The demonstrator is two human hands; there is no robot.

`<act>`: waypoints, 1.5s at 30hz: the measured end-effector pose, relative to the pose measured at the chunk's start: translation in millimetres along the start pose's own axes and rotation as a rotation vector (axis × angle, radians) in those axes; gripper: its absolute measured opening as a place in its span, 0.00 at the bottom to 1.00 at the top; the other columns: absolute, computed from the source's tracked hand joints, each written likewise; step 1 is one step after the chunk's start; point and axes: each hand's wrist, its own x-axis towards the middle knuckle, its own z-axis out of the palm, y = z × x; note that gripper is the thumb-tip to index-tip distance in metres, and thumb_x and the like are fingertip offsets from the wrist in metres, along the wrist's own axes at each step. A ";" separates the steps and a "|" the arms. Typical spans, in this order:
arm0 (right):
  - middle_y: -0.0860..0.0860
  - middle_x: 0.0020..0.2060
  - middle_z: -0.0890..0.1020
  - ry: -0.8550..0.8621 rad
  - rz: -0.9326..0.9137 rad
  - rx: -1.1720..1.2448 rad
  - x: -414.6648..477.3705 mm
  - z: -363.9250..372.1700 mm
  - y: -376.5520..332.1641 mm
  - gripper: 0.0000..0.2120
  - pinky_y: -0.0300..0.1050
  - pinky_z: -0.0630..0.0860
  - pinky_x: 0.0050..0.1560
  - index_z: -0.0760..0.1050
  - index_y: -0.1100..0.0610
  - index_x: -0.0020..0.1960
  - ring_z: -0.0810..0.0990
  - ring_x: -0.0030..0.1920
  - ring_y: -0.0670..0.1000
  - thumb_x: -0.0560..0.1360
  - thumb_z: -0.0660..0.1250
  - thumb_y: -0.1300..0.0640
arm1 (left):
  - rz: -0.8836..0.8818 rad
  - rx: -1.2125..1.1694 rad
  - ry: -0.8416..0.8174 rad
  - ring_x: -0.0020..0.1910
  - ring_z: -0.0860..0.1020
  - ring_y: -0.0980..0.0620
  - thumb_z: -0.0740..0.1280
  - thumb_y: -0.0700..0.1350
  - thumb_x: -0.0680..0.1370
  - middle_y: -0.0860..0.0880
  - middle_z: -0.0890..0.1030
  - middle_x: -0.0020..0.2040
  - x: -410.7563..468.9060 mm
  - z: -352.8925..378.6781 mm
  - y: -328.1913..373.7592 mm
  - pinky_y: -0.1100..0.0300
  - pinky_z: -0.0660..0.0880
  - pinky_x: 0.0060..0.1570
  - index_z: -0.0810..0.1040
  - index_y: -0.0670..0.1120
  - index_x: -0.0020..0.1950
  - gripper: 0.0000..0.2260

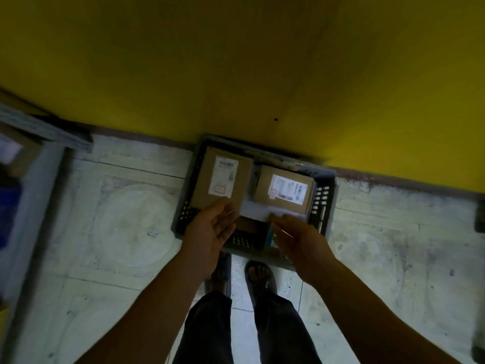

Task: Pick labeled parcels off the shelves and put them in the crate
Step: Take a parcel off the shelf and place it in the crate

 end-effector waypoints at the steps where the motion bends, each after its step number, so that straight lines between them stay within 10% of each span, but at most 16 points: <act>1: 0.57 0.52 0.85 -0.015 0.002 -0.020 -14.8 7.1 -0.3 0.13 0.48 0.78 0.47 0.76 0.54 0.59 0.84 0.51 0.55 0.75 0.68 0.62 | 0.020 -0.046 0.010 0.46 0.82 0.51 0.65 0.43 0.79 0.48 0.84 0.45 -18.5 -7.3 7.0 0.58 0.76 0.47 0.78 0.44 0.58 0.09; 8: 0.58 0.47 0.85 -0.203 0.033 -0.317 -122.7 45.9 3.6 0.05 0.54 0.73 0.59 0.79 0.59 0.51 0.81 0.52 0.57 0.77 0.66 0.61 | 0.115 -0.375 0.067 0.47 0.80 0.49 0.63 0.42 0.80 0.47 0.84 0.45 -141.8 -43.0 25.6 0.58 0.75 0.48 0.80 0.43 0.54 0.08; 15: 0.59 0.52 0.84 -0.428 0.049 -0.613 -221.0 106.4 51.2 0.11 0.49 0.77 0.49 0.77 0.61 0.59 0.81 0.54 0.57 0.78 0.65 0.61 | 0.394 -0.531 0.185 0.56 0.81 0.48 0.63 0.45 0.80 0.46 0.84 0.56 -283.3 -120.0 41.1 0.56 0.75 0.52 0.79 0.44 0.62 0.12; 29: 0.57 0.54 0.84 -0.962 0.104 -1.105 -437.2 232.1 298.7 0.12 0.47 0.78 0.51 0.77 0.61 0.60 0.82 0.56 0.56 0.78 0.65 0.60 | 0.842 -0.864 0.523 0.57 0.80 0.52 0.62 0.46 0.80 0.50 0.83 0.58 -512.3 -358.7 -36.3 0.57 0.74 0.53 0.77 0.47 0.63 0.13; 45: 0.57 0.49 0.86 -1.205 0.276 -1.471 -584.9 260.2 575.6 0.09 0.46 0.77 0.47 0.79 0.61 0.56 0.83 0.50 0.54 0.78 0.65 0.60 | 0.923 -1.151 0.873 0.57 0.80 0.51 0.63 0.46 0.79 0.49 0.83 0.57 -632.6 -541.8 -146.7 0.57 0.75 0.52 0.78 0.47 0.62 0.13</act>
